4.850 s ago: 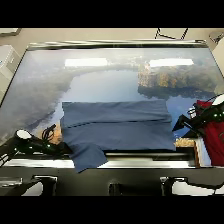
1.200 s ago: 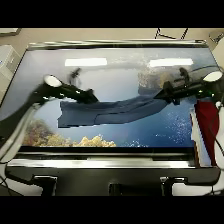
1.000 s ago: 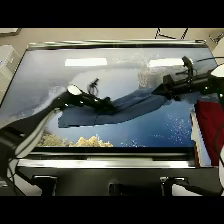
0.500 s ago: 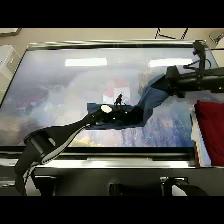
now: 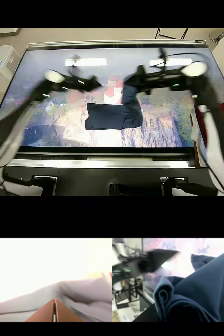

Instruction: Fold the clothes and pants, and hang the long-sleeved shirts on hangers.

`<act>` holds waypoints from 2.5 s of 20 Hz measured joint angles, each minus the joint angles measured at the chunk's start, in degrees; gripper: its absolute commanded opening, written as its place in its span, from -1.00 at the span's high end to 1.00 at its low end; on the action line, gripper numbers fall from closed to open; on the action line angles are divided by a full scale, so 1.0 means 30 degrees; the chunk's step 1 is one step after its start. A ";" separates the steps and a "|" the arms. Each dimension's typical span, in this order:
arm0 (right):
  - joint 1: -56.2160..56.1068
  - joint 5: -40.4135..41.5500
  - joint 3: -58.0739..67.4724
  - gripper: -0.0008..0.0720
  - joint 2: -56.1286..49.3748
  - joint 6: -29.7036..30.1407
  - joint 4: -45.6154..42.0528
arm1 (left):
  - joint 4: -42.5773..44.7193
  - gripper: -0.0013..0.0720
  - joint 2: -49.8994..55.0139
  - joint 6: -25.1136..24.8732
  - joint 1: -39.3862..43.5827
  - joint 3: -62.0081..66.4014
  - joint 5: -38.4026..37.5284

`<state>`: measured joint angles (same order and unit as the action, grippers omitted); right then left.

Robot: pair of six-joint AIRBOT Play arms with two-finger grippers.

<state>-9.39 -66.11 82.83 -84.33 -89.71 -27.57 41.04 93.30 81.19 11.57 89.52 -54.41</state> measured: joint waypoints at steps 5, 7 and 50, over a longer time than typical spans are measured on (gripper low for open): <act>-0.4539 0.3402 0.0000 -0.49 -0.4371 -0.0160 0.1246 | 0.2543 0.91 -0.5901 -0.0073 -0.5246 0.0007 -0.2397; -0.5799 0.4634 0.0000 -0.94 -0.5894 -0.0452 0.1625 | 0.2965 0.91 -0.7643 -0.0291 -0.6368 0.0007 -0.2849; 1.5504 -0.7737 1.0076 0.88 -0.1770 -0.2943 -0.3883 | 0.3978 0.91 -1.0309 0.0051 -0.7497 -0.0029 -0.2871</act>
<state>37.12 -89.32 113.06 -89.65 -98.54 -39.22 52.97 62.37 81.34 -10.92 89.43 -63.02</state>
